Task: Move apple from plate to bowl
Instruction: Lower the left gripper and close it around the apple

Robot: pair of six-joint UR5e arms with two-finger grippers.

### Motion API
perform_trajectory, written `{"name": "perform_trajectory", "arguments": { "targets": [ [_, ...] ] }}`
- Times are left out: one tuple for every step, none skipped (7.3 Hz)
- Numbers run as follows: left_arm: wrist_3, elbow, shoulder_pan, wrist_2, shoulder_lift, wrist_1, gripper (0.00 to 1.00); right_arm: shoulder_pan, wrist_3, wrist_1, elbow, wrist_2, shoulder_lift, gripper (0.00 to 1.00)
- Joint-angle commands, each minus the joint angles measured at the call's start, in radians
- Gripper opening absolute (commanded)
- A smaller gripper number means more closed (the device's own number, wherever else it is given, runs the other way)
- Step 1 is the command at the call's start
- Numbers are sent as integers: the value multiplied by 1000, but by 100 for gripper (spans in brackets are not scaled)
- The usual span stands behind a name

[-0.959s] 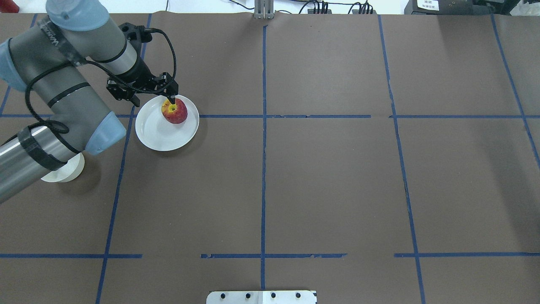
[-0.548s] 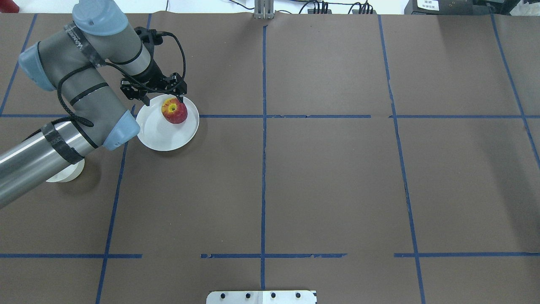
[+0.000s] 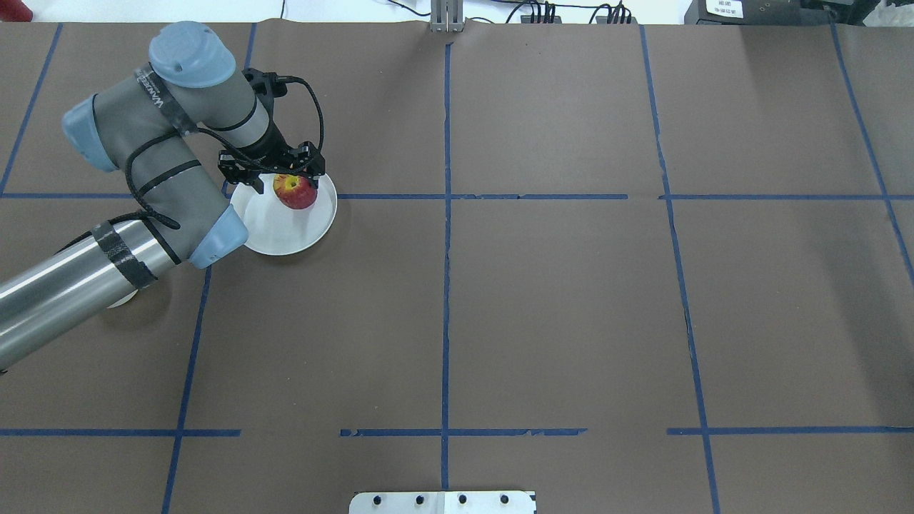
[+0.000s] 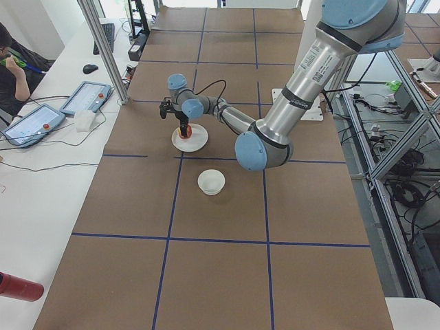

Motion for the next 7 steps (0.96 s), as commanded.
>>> {"name": "perform_trajectory", "arguments": {
  "targets": [
    [-11,74,14,0,-24,-46,100,0,0,0,0,0,0,100],
    [-11,82,14,0,-26,-63,100,2,0,0,0,0,0,100],
    [-13,82,14,0,-26,-64,86,0,0,0,0,0,0,100],
    [-8,79,13,0,-31,-63,63,2,0,0,0,0,0,100],
    [-3,74,3,2,-31,-60,45,0,0,0,0,0,0,100],
    [4,33,-35,-1,-22,-40,26,0,0,0,0,0,0,100],
    [59,-74,-58,-6,20,45,18,2,0,0,0,0,0,100]
  ]
}}
